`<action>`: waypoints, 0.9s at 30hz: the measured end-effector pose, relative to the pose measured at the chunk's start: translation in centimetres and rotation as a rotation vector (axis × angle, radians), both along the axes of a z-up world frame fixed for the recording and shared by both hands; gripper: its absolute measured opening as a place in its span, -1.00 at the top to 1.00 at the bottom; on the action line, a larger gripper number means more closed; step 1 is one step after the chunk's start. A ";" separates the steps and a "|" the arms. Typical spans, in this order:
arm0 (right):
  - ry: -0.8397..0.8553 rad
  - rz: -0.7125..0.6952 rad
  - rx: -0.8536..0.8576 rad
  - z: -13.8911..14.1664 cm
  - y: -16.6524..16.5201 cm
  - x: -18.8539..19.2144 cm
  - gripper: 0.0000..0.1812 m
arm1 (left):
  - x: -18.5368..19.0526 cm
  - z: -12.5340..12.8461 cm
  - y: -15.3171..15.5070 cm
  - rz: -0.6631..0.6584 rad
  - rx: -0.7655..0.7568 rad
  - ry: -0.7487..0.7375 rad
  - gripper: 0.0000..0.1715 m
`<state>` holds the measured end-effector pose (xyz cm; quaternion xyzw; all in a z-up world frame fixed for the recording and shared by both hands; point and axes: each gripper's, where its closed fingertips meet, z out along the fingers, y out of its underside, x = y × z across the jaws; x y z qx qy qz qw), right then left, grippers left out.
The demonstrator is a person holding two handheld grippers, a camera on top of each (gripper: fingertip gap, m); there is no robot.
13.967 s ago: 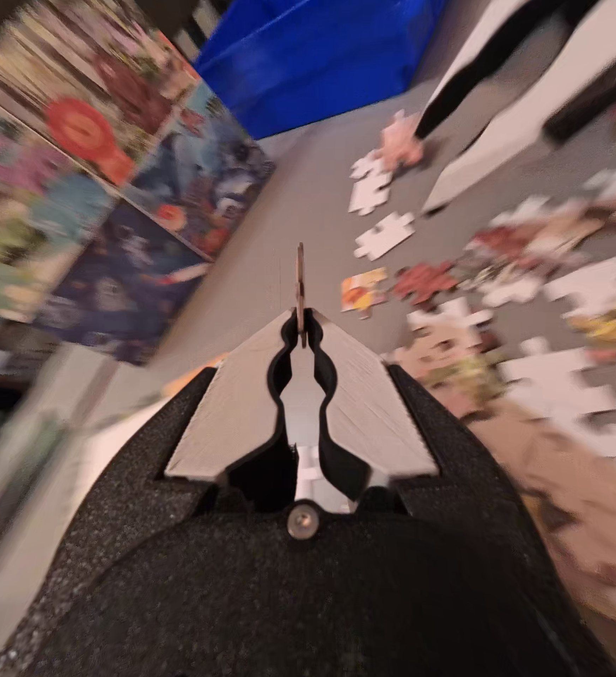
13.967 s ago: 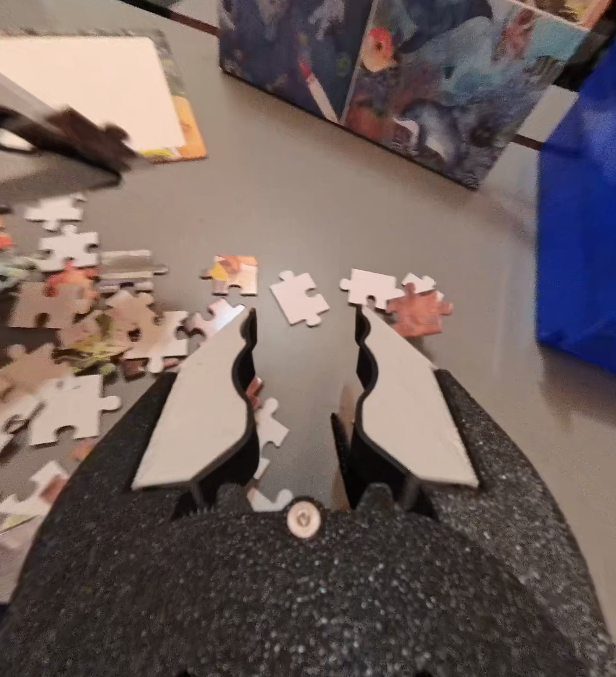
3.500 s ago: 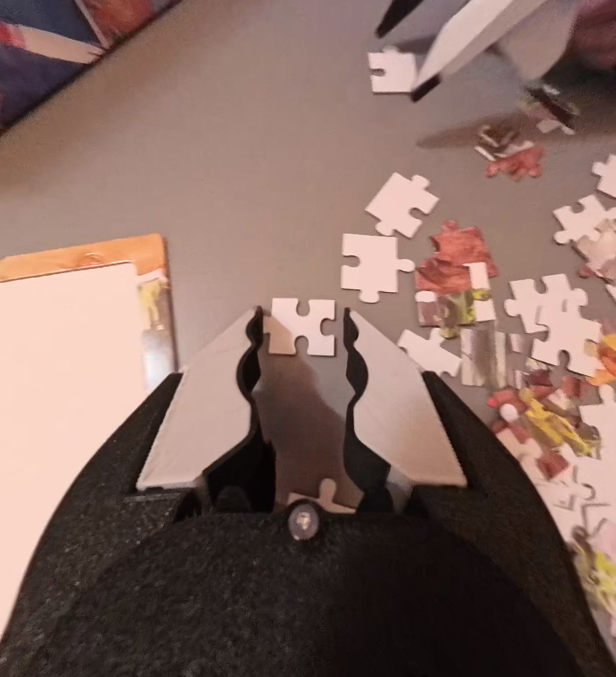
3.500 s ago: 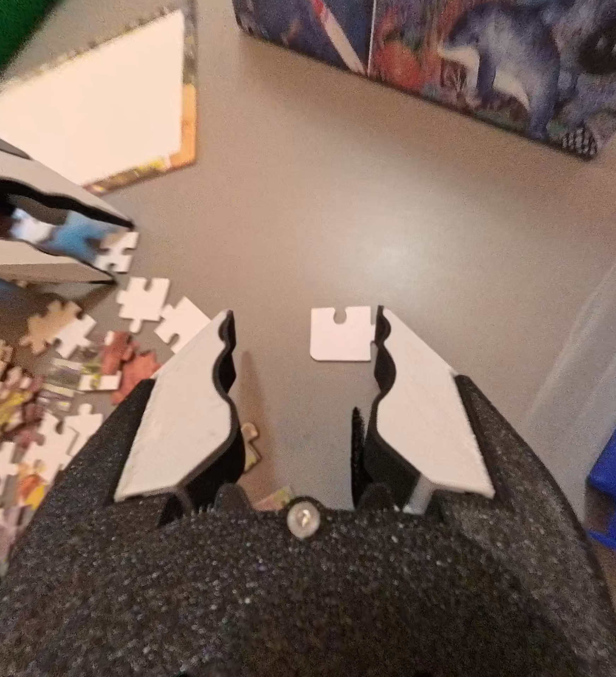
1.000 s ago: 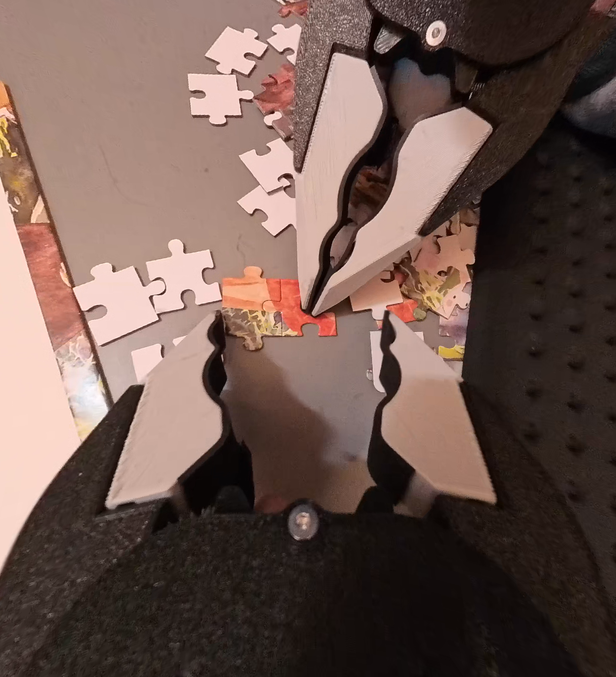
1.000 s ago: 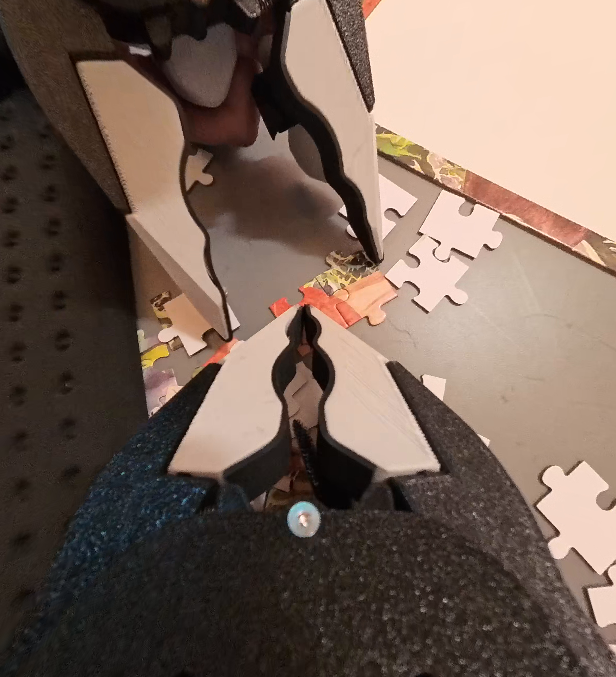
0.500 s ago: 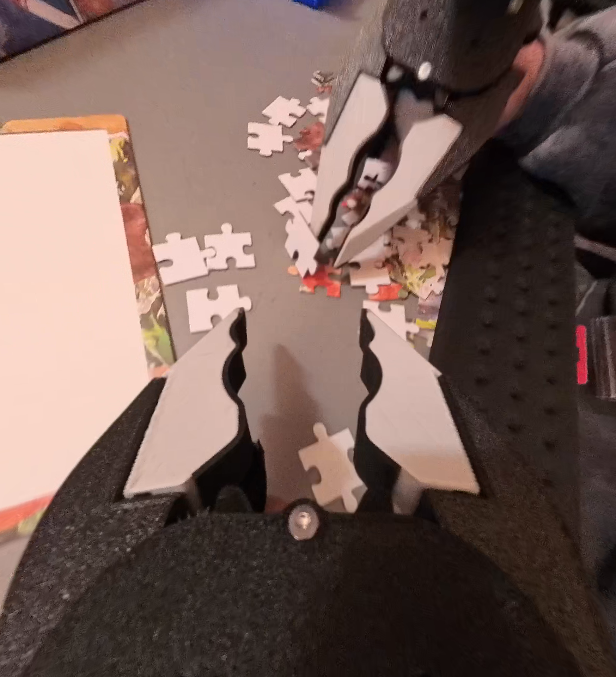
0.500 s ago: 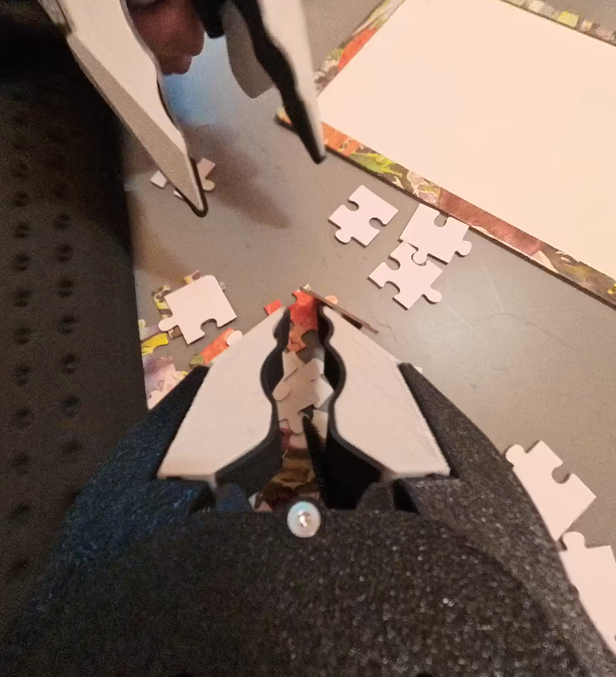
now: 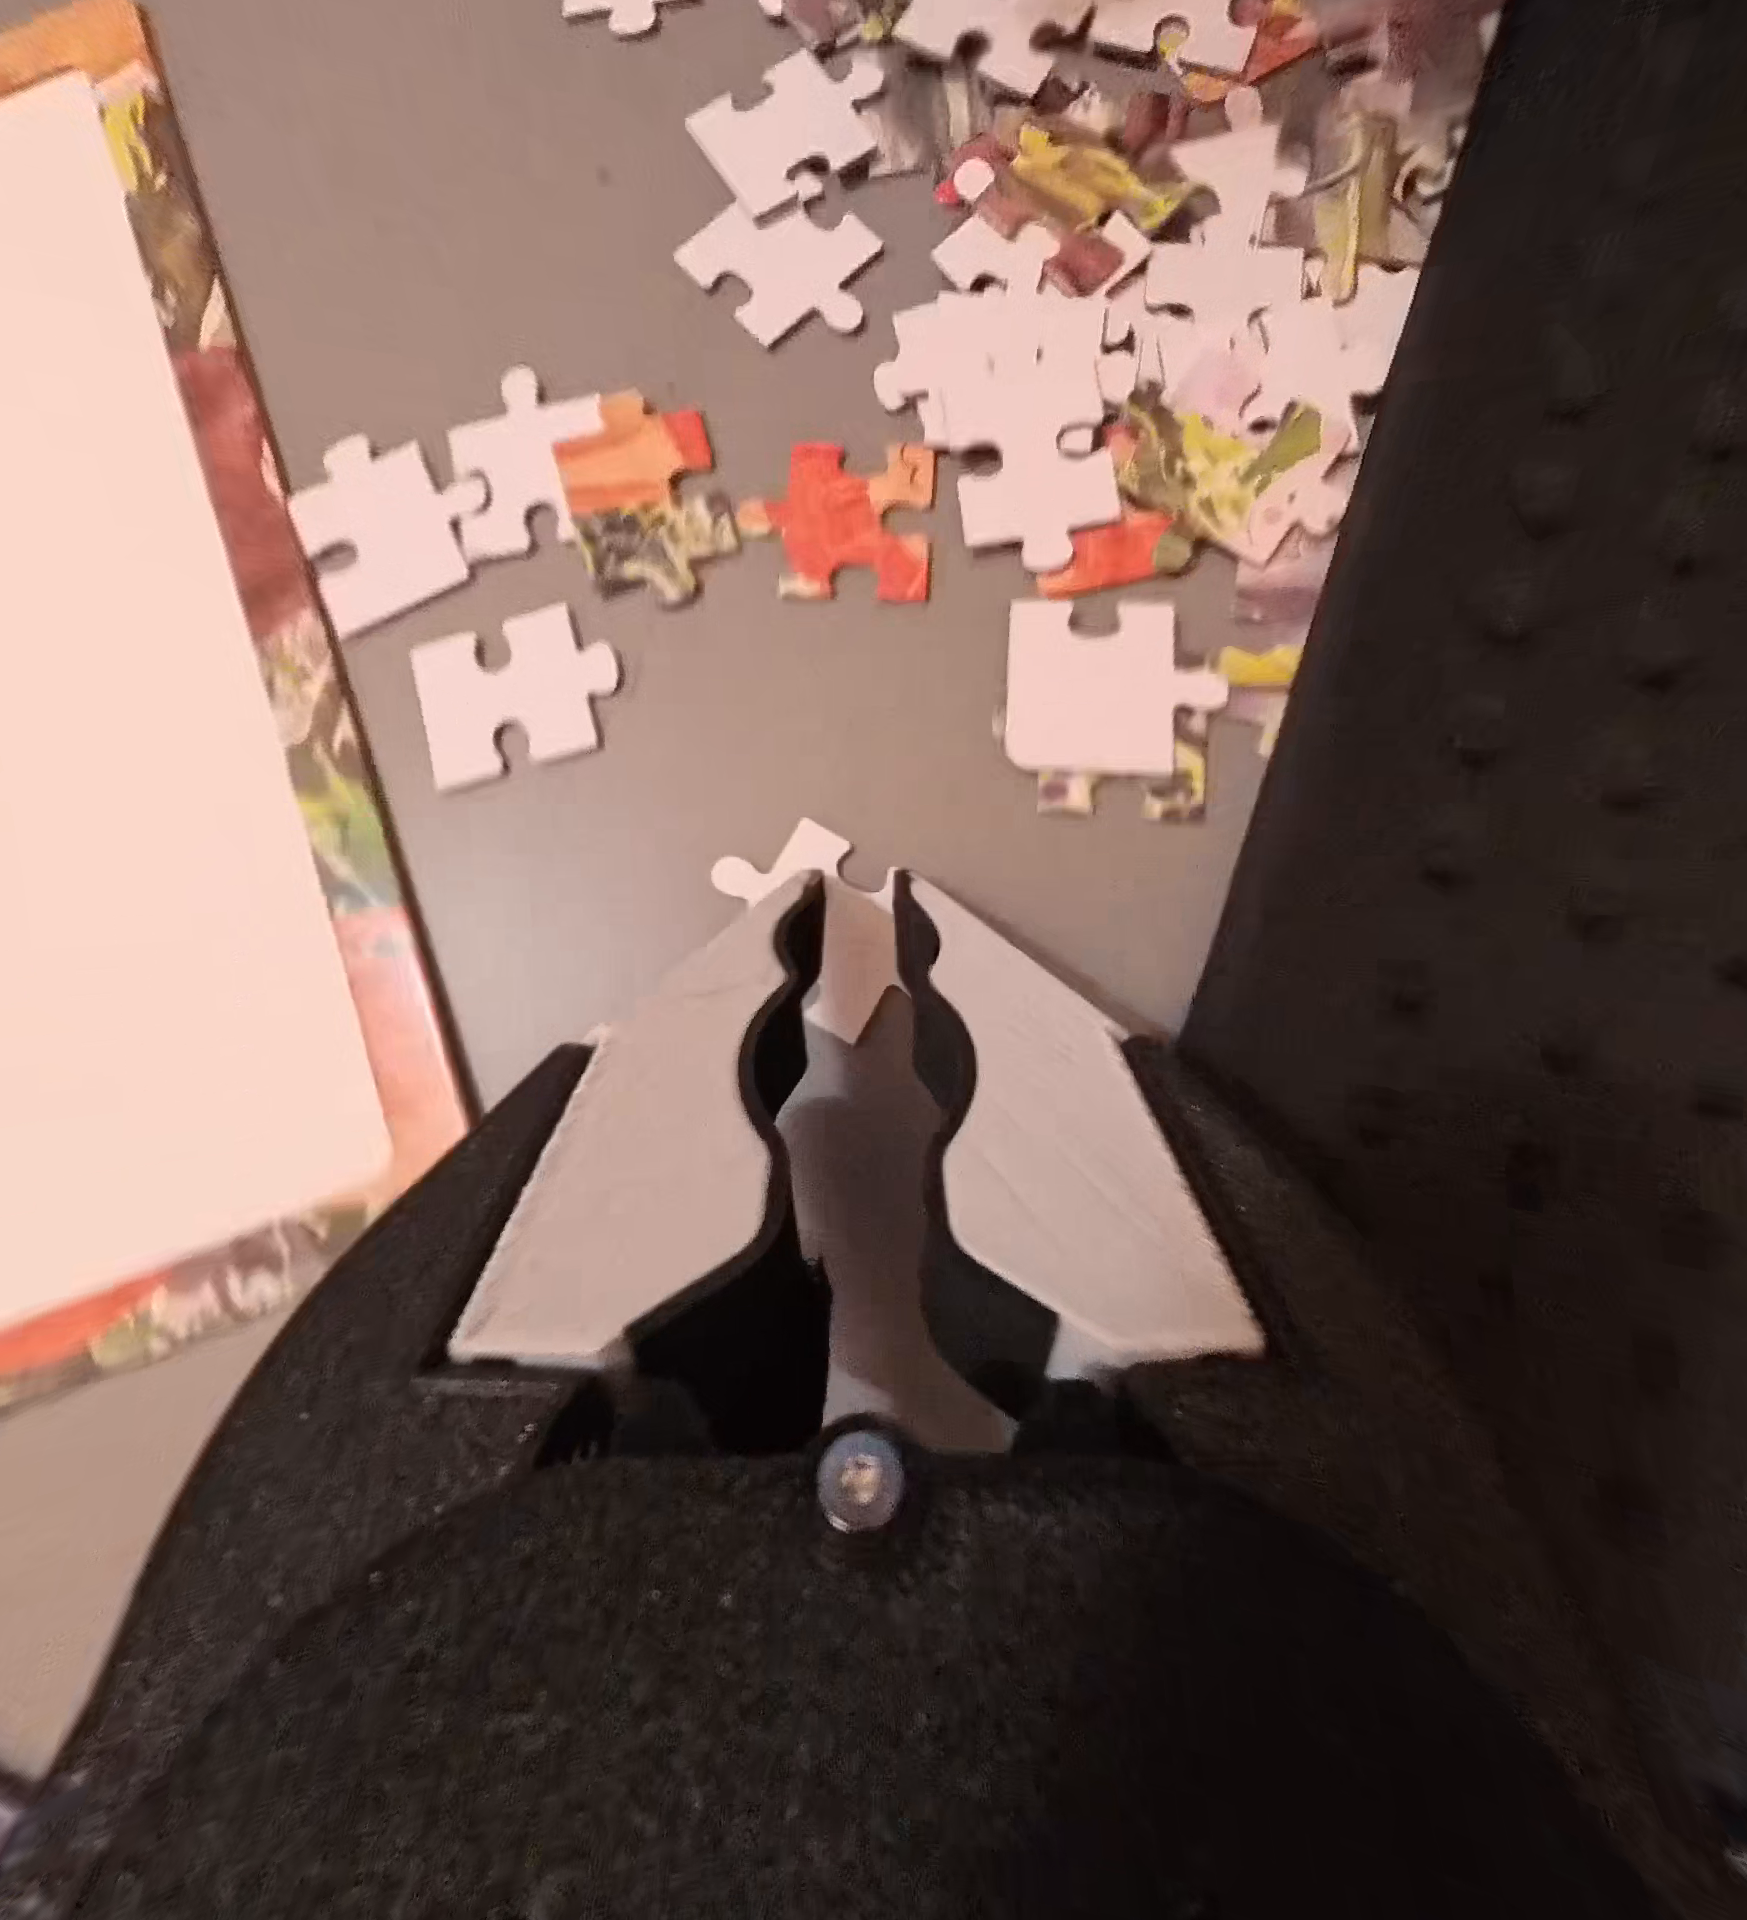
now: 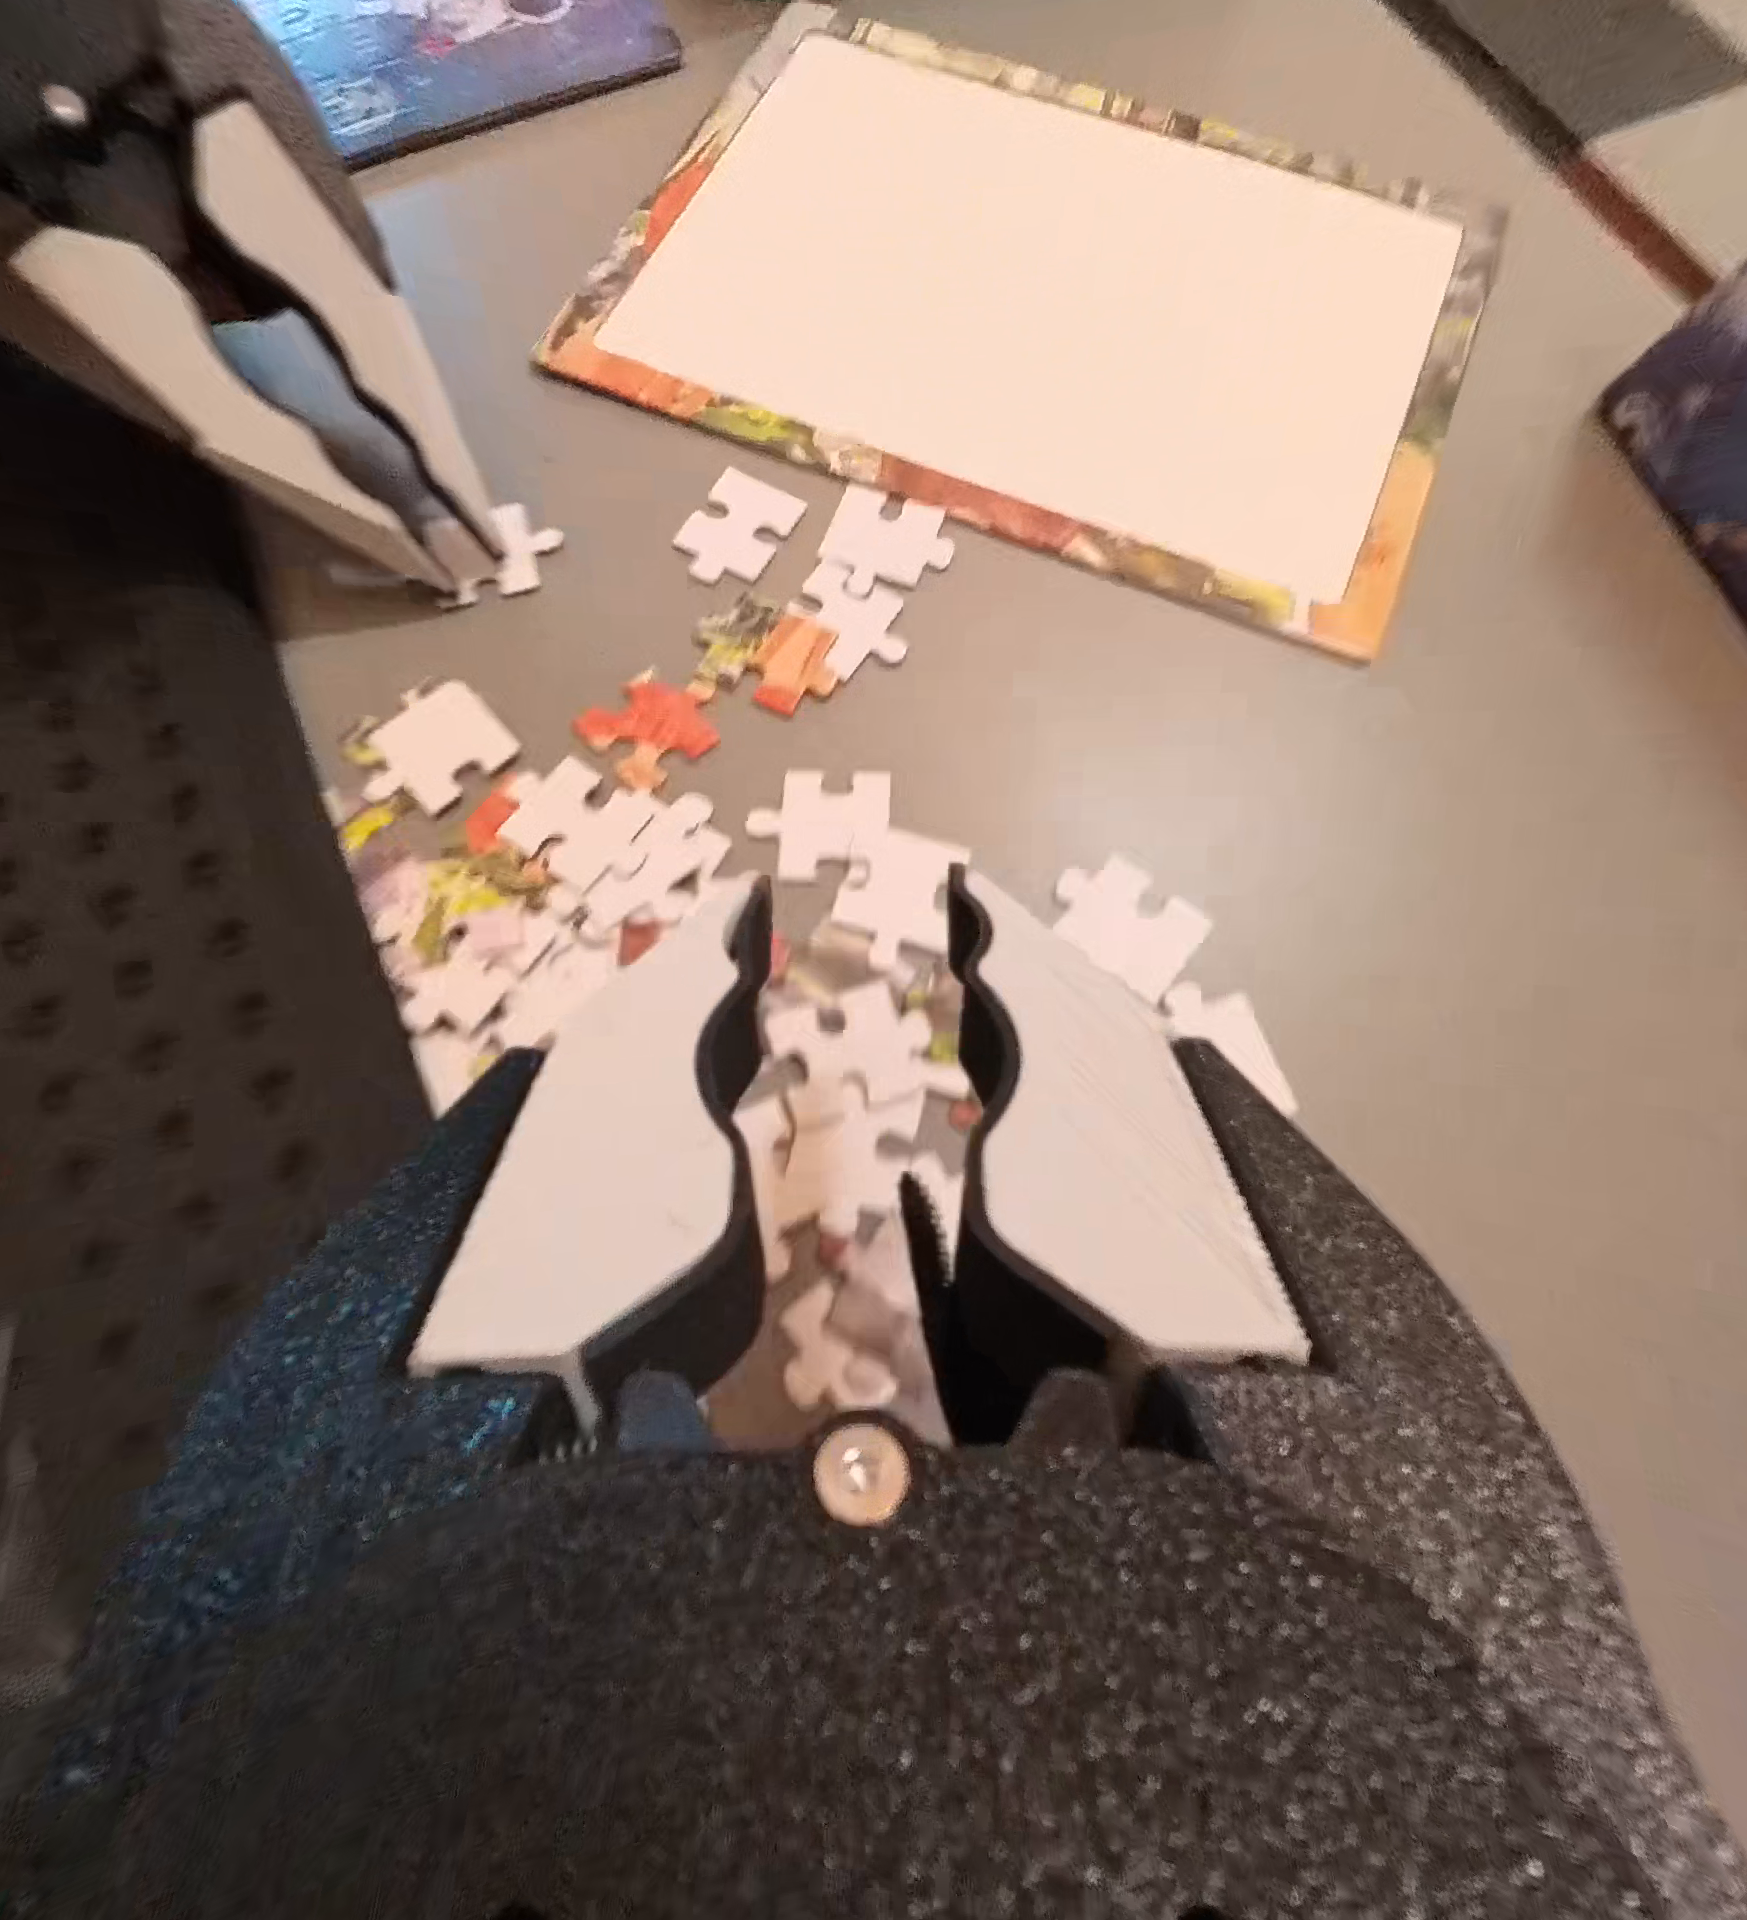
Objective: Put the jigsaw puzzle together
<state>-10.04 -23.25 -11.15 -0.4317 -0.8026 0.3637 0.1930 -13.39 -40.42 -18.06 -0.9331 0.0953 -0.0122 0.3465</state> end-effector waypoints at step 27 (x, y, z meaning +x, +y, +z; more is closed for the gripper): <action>-0.180 0.242 0.012 -5.5 2.4 10.3 0.75 | 4.7 -0.1 5.4 -0.225 0.034 -0.131 0.43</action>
